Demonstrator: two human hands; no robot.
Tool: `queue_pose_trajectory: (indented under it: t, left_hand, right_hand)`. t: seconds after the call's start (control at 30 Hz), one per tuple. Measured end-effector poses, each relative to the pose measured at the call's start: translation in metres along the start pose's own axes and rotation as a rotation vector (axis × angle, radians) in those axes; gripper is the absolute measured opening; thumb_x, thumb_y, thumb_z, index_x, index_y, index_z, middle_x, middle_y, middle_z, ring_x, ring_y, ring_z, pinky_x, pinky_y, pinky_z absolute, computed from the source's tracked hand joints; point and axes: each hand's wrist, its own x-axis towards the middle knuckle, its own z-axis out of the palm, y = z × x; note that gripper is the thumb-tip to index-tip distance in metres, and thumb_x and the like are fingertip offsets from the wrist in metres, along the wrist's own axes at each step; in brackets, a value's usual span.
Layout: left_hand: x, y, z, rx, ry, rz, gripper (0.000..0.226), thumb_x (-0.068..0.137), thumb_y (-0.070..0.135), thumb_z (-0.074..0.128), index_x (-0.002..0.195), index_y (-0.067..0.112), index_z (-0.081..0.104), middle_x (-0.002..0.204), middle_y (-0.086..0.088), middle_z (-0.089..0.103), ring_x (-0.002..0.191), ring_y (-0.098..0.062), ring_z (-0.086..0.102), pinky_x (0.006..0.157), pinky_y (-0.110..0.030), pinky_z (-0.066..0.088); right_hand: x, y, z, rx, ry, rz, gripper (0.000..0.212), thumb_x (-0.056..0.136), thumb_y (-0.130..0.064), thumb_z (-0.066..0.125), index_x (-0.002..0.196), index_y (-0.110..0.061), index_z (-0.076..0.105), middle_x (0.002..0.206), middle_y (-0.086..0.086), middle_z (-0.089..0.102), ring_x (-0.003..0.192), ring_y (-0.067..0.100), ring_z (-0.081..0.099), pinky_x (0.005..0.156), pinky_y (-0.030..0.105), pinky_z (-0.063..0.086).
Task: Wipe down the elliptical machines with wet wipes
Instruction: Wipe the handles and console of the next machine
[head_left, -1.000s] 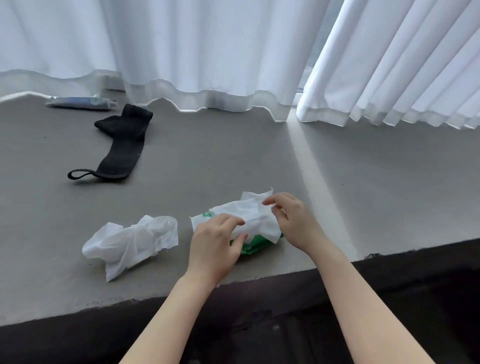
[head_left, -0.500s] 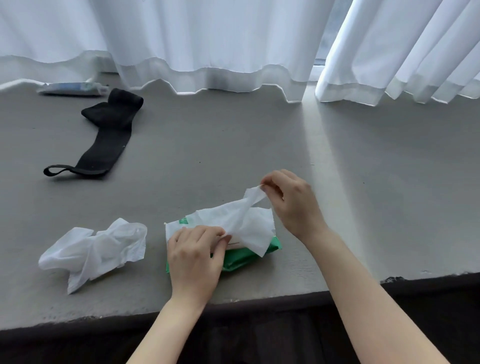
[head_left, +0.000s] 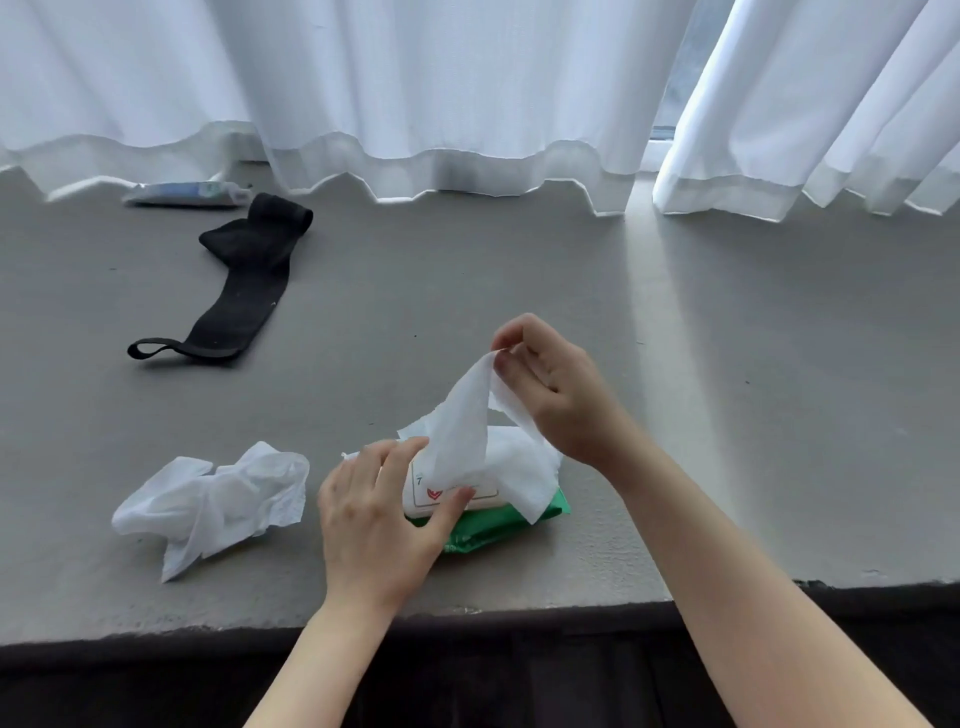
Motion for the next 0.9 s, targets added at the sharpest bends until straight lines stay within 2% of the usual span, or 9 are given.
queue_pose_trajectory:
  t: [0.1,0.23,0.33,0.4,0.5,0.63,0.73,0.8,0.9]
  left_hand:
    - [0.011,0.005,-0.008,-0.132,0.042,0.062,0.048,0.082,0.054,0.059,0.107,0.014,0.070,0.108,-0.002,0.064,0.098,-0.020,0.061,0.082,-0.048,0.050]
    - [0.033,0.022,-0.036,-0.357,0.061,0.118,0.062,0.080,0.061,0.059,0.128,0.021,0.053,0.126,0.016,0.049,0.115,-0.002,0.048,0.091,-0.038,0.044]
    - [0.057,0.051,-0.055,-0.475,0.012,0.204,0.073,0.076,0.066,0.061,0.135,0.028,0.041,0.130,0.022,0.041,0.119,0.004,0.042,0.097,-0.031,0.038]
    - [0.068,0.078,-0.061,-0.551,-0.060,0.285,0.067,0.077,0.058,0.065,0.133,0.031,0.040,0.123,0.021,0.052,0.113,-0.001,0.052,0.092,-0.023,0.040]
    - [0.064,0.120,-0.061,-0.810,-0.311,0.329,0.055,0.083,0.038,0.073,0.127,0.041,0.039,0.103,0.026,0.066,0.096,0.003,0.062,0.076,-0.007,0.043]
    - [0.024,0.180,-0.049,-1.164,-0.780,0.455,0.026,0.082,0.041,0.067,0.105,0.045,0.054,0.101,0.022,0.069,0.092,0.000,0.068,0.071,-0.009,0.048]
    - [-0.025,0.224,-0.036,-1.229,-1.079,0.574,0.005,0.086,0.044,0.060,0.089,0.045,0.063,0.088,0.016,0.069,0.081,-0.002,0.067,0.064,-0.012,0.048]
    - [-0.061,0.247,-0.035,-1.300,-1.285,0.596,0.010,0.091,0.030,0.060,0.085,0.035,0.067,0.080,0.009,0.068,0.070,-0.002,0.062,0.060,-0.011,0.045]
    - [-0.114,0.272,-0.048,-1.336,-1.593,0.562,0.021,0.098,0.008,0.057,0.083,0.016,0.069,0.077,0.004,0.068,0.071,-0.004,0.061,0.062,-0.014,0.047]
  right_hand:
    - [-0.001,-0.019,-0.001,0.103,0.051,0.040,0.006,0.090,-0.020,0.048,0.088,-0.025,0.052,0.080,-0.013,0.054,0.074,-0.001,0.049,0.072,0.014,0.038]
    - [-0.005,-0.047,-0.015,0.273,0.151,0.057,0.006,0.090,-0.019,0.048,0.089,-0.019,0.054,0.095,0.013,0.064,0.086,0.018,0.055,0.079,0.027,0.045]
    - [-0.014,-0.067,-0.025,0.314,0.248,0.079,0.008,0.091,-0.020,0.045,0.087,-0.020,0.052,0.092,0.033,0.054,0.081,0.023,0.049,0.074,0.037,0.040]
    - [-0.030,-0.077,-0.033,0.302,0.357,0.095,0.010,0.093,-0.019,0.044,0.089,-0.021,0.052,0.079,0.019,0.053,0.074,0.019,0.049,0.068,0.032,0.041]
    - [-0.072,-0.094,-0.051,0.287,0.597,0.165,0.015,0.102,-0.007,0.044,0.093,-0.017,0.052,0.067,-0.003,0.052,0.062,0.013,0.049,0.058,0.025,0.044]
    - [-0.158,-0.120,-0.079,0.084,1.089,0.294,0.012,0.102,-0.011,0.047,0.094,-0.016,0.054,0.069,-0.011,0.055,0.063,0.005,0.050,0.056,0.018,0.044]
    - [-0.228,-0.147,-0.082,-0.118,1.296,0.415,0.011,0.093,-0.027,0.049,0.092,-0.018,0.055,0.073,-0.018,0.054,0.069,-0.003,0.049,0.065,0.010,0.041]
    - [-0.274,-0.170,-0.076,-0.200,1.393,0.491,0.013,0.089,-0.029,0.051,0.091,-0.017,0.055,0.074,-0.022,0.055,0.072,-0.008,0.051,0.068,0.007,0.041]
    - [-0.338,-0.200,-0.054,-0.311,1.520,0.610,0.012,0.089,-0.027,0.056,0.089,-0.015,0.057,0.074,-0.020,0.057,0.073,-0.007,0.053,0.069,0.008,0.042]
